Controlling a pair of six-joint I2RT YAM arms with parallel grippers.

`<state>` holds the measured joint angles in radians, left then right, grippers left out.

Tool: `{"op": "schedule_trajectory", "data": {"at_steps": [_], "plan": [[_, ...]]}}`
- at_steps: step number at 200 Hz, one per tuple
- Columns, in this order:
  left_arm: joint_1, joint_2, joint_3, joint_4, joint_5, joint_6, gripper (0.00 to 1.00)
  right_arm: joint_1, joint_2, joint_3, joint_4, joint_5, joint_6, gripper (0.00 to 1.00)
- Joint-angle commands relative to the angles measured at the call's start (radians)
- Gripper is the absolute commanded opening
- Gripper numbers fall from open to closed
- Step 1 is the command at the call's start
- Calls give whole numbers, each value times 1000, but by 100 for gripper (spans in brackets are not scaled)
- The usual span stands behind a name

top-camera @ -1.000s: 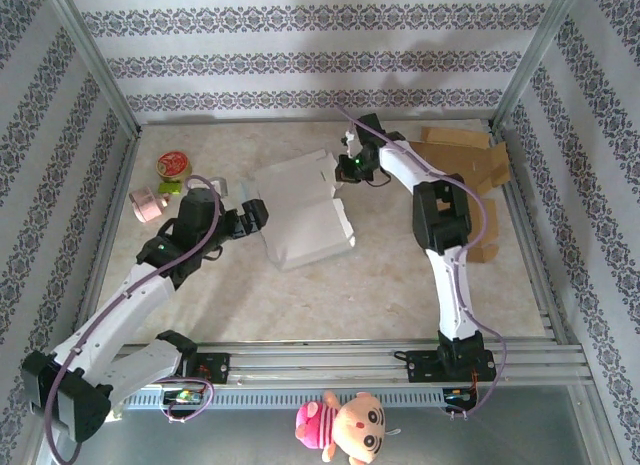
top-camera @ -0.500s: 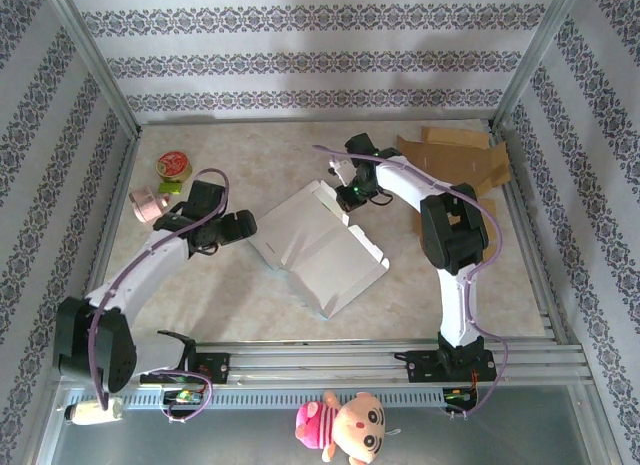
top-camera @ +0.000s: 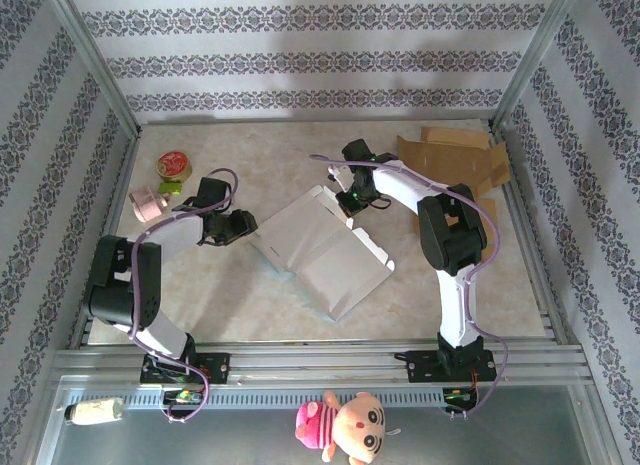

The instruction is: Fold the paper box

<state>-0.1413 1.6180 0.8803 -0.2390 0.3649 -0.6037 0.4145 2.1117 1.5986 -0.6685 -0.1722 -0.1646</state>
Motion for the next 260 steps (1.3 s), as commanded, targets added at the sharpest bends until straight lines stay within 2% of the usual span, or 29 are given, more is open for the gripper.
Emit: {"op": "schedule_trajectory", "data": {"at_steps": [1, 27, 57, 80, 105, 127, 172, 200, 227, 239, 245, 260], "plan": [[12, 30, 32, 115, 100, -36, 45, -4, -32, -14, 3, 14, -13, 0], [12, 52, 12, 141, 144, -64, 45, -6, -26, -16, 6, 18, -13, 0], [13, 52, -20, 159, 153, -87, 31, -5, -21, -14, 12, 23, -9, 0], [12, 52, -22, 151, 139, -85, 23, -6, -21, -9, 15, 26, -4, 0], [12, 63, 4, 111, 105, -71, 24, -6, -27, -12, 20, 30, -1, 0], [12, 74, 28, 71, 69, -56, 33, -5, -37, -18, 20, 32, -2, 0], [12, 86, 39, 40, 48, -49, 30, -8, -41, -21, 23, 43, -3, 0], [12, 83, 37, 24, 3, -46, 22, -8, -40, -25, 30, 43, 4, 0], [12, 86, 60, 46, 19, -31, 10, -8, -54, -35, 41, 47, 8, 0], [13, 93, 83, 59, 33, -12, 3, -8, -69, -40, 50, 43, 11, 4], [12, 97, 97, 57, 37, 2, 0, -8, -81, -40, 52, 43, 13, 11], [12, 97, 144, 49, 44, 53, 0, -9, -123, -35, 55, 33, 18, 30]]}}
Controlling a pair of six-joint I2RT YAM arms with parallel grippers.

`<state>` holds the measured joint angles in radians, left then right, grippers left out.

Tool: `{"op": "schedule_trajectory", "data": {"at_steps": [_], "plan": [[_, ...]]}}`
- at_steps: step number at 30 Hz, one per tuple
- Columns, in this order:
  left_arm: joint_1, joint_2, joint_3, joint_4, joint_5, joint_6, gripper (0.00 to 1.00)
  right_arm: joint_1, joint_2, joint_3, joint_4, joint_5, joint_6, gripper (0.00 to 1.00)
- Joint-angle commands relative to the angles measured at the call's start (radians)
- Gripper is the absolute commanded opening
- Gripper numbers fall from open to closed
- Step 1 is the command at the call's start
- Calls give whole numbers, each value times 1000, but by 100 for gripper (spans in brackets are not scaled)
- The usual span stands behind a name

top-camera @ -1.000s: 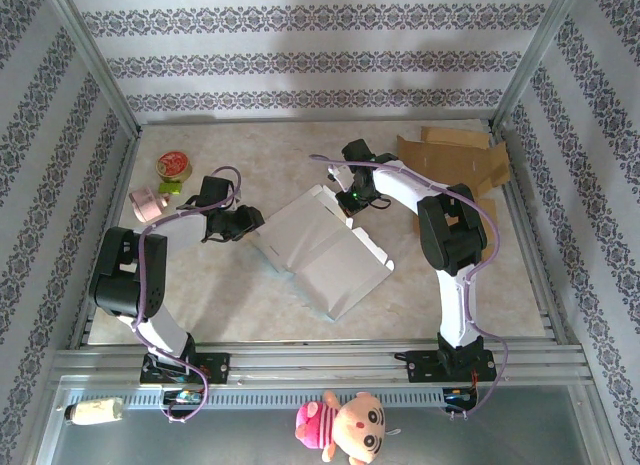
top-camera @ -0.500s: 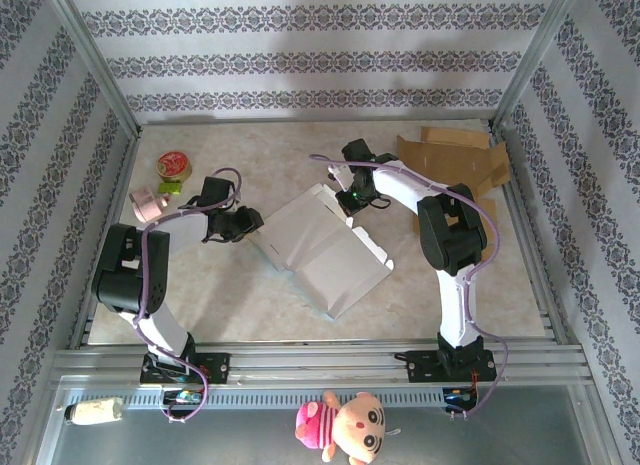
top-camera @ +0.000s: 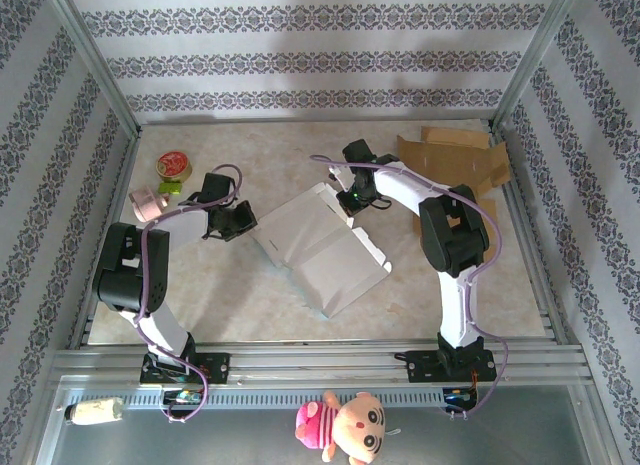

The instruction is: Fold the paper box

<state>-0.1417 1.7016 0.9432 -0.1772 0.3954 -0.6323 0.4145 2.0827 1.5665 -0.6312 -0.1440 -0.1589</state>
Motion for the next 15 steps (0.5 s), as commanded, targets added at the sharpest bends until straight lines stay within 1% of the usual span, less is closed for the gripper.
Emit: {"op": "schedule_trajectory", "data": {"at_steps": [1, 2, 5, 7, 8, 10, 11, 13, 15], "plan": [[13, 14, 83, -14, 15, 83, 0, -9, -97, -3, 18, 4, 12, 31], [13, 8, 100, -15, 14, 112, 0, -9, -127, -6, 26, -2, 12, 39], [11, -10, 154, 5, 34, 222, 0, -6, -231, -22, 81, -1, -4, 55], [4, -28, 179, 19, 31, 315, 0, -6, -298, -54, 176, -20, -27, 64], [-4, -40, 183, 34, 26, 384, 0, -6, -327, -73, 240, -24, -40, 69], [-21, -62, 174, 87, 17, 508, 0, -5, -361, -109, 364, -47, -116, 70], [-30, -72, 163, 115, 19, 565, 0, -3, -371, -131, 428, -64, -183, 70], [-39, -77, 153, 165, 40, 654, 0, 0, -376, -165, 513, -125, -344, 70], [-40, -70, 159, 192, 89, 704, 0, 4, -359, -165, 514, -193, -567, 68]]}}
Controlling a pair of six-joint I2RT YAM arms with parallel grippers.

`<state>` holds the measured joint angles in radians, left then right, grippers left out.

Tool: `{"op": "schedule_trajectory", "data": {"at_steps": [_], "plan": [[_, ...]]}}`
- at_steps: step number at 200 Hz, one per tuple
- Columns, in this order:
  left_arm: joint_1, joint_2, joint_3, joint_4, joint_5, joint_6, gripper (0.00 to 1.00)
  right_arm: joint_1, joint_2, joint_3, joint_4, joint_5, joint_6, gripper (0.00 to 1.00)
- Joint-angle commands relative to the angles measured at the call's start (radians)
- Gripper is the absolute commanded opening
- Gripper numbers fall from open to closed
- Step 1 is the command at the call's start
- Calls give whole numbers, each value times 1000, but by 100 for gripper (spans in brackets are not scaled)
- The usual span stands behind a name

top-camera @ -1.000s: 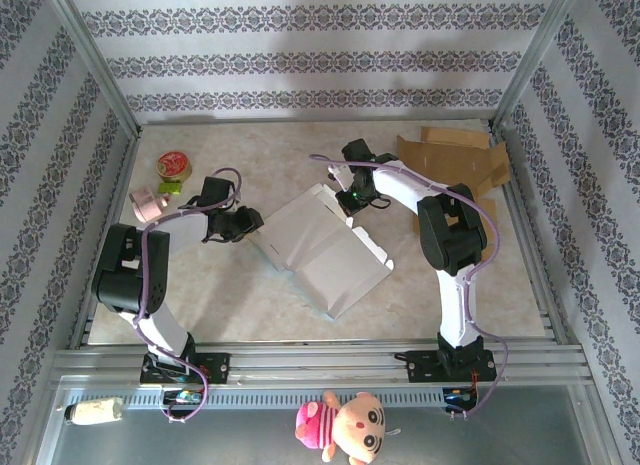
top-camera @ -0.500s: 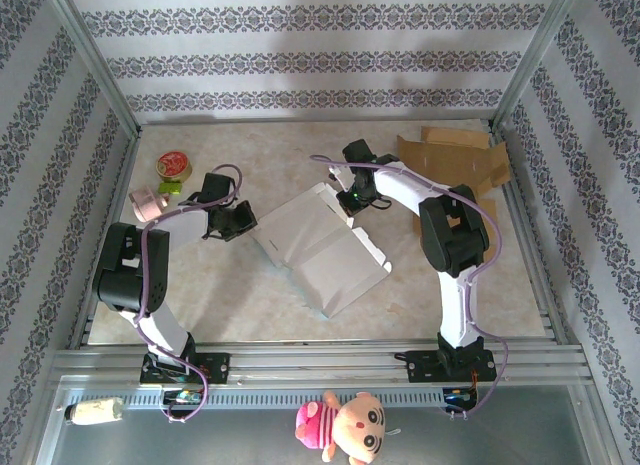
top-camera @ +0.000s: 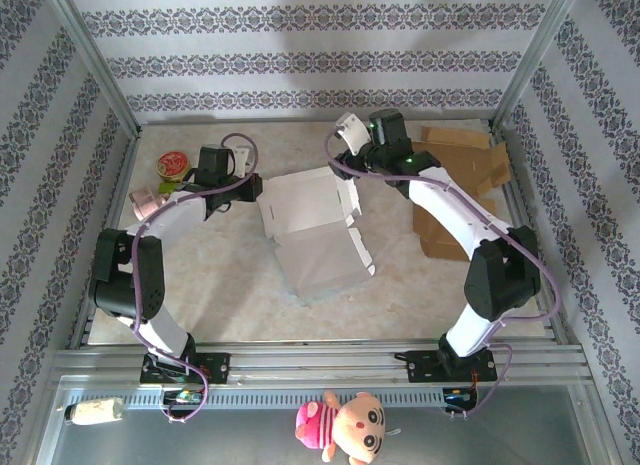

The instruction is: Fold the paper box

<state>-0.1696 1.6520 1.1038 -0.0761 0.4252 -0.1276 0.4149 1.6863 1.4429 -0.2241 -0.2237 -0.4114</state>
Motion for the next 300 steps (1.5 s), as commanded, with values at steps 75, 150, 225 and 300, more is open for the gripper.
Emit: {"op": "schedule_trajectory", "data": {"at_steps": [75, 150, 225, 300], "plan": [[-51, -29, 12, 201, 198, 447, 0, 3, 295, 267, -181, -203, -674, 56], [-71, -55, 2, 232, 154, 515, 0, -14, 357, 321, -321, -362, -611, 54], [-100, -63, -34, 286, 84, 547, 0, -53, 303, 375, -430, -468, -486, 62], [-116, -112, -81, 311, 59, 540, 0, -48, 289, 275, -430, -507, -323, 66]]}}
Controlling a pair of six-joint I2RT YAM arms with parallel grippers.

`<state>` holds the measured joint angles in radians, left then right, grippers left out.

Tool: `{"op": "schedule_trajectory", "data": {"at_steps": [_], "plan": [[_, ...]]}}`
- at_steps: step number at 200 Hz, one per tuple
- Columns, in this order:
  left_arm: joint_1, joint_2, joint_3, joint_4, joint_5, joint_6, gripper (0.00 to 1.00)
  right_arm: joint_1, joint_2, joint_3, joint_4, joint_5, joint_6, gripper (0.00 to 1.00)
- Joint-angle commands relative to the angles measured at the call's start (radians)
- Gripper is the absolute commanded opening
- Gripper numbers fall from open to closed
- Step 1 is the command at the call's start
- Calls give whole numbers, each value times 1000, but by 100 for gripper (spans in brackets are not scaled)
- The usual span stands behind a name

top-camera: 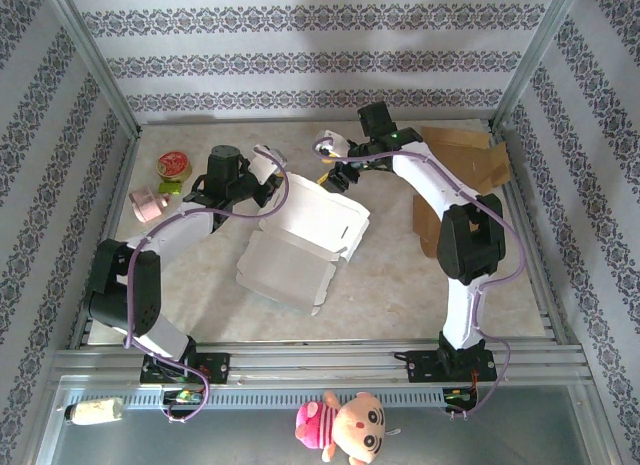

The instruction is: Fold the paper box

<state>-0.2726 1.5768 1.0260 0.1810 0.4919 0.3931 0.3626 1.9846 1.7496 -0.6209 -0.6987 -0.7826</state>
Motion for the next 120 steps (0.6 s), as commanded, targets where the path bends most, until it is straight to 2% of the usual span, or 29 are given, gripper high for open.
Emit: {"op": "schedule_trajectory", "data": {"at_steps": [1, 35, 43, 62, 84, 94, 102, 120], "plan": [[-13, -37, -3, 54, -8, 18, 0, 4, -7, -32, -34, -30, 48, 66], [-15, -21, 27, 53, -4, 2, 0, 6, 13, -46, -71, -31, 38, 56], [-18, -17, 37, 49, -3, -3, 0, 4, 9, -57, -75, -37, 31, 51], [-26, -14, 50, 49, 3, -8, 0, 1, -11, -94, -51, -30, 36, 30], [-32, -5, 68, 44, 4, -15, 0, 5, -24, -124, -34, -39, 37, 26], [-37, -3, 75, 36, 1, -19, 0, 6, -30, -135, -23, -34, 35, 20], [-38, -5, 75, 32, -5, -22, 0, 6, -37, -142, -10, -25, 38, 11], [-40, -12, 74, 19, -18, -34, 0, 8, -64, -159, 29, 12, 55, 4]]}}
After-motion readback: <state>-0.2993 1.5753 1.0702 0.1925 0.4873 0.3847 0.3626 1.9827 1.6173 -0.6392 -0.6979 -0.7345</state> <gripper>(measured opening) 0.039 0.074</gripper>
